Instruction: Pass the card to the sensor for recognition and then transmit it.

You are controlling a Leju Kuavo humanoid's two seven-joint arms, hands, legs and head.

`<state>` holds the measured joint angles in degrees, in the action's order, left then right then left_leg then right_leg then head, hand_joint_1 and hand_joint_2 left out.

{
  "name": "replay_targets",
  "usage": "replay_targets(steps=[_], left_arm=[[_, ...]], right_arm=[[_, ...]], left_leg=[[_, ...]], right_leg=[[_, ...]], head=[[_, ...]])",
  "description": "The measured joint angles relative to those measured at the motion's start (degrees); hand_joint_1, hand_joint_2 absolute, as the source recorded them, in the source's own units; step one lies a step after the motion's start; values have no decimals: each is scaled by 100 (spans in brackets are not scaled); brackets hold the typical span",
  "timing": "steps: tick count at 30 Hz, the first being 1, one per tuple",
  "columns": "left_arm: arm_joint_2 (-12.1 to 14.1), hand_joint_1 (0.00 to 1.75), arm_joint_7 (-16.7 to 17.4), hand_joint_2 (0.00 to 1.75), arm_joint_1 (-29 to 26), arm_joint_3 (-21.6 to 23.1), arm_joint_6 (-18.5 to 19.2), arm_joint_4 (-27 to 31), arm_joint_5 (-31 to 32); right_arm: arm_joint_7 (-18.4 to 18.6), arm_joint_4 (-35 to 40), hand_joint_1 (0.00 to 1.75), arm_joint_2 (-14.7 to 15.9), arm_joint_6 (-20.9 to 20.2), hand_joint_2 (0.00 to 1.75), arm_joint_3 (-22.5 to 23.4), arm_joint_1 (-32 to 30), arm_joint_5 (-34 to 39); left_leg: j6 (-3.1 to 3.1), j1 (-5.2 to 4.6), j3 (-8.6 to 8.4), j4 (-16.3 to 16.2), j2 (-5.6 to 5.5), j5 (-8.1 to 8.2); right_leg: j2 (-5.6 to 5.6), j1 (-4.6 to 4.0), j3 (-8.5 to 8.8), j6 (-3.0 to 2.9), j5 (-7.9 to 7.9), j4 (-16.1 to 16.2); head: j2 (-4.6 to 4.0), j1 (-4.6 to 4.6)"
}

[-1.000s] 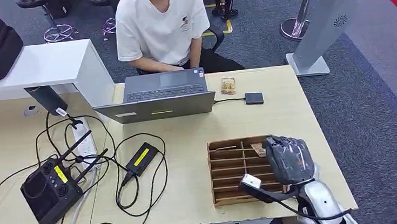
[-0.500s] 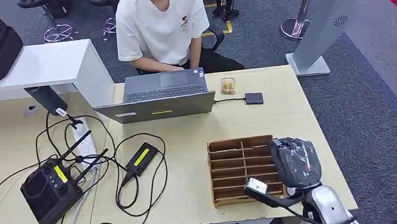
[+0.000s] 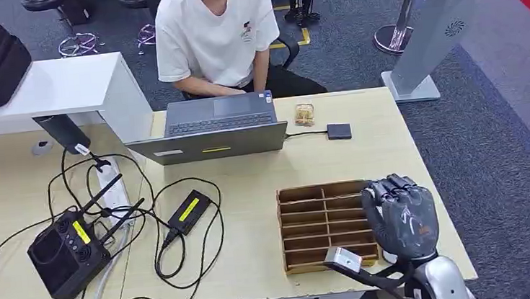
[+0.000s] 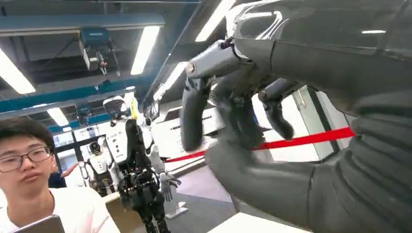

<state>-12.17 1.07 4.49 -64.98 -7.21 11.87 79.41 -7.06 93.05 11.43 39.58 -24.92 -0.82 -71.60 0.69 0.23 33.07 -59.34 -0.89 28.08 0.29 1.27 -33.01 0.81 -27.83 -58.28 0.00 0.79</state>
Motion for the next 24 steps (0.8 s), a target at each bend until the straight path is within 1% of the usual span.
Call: replay_targets(steps=[14, 24], left_arm=[[0, 0, 0, 175, 0, 0, 0, 0, -4], [-2, 0, -2, 175, 2, 0, 9, 0, 50]], right_arm=[[0, -2, 0, -31, -4, 175, 20, -20, 4], [72, -490, 0, -188, -31, 175, 7, 126, -160]], left_leg=[[0, 0, 0, 0, 0, 0], [0, 0, 2, 0, -1, 0]], right_leg=[[0, 0, 0, 0, 0, 0], [-1, 0, 0, 0, 0, 0]], head=[[0, 0], [0, 0]])
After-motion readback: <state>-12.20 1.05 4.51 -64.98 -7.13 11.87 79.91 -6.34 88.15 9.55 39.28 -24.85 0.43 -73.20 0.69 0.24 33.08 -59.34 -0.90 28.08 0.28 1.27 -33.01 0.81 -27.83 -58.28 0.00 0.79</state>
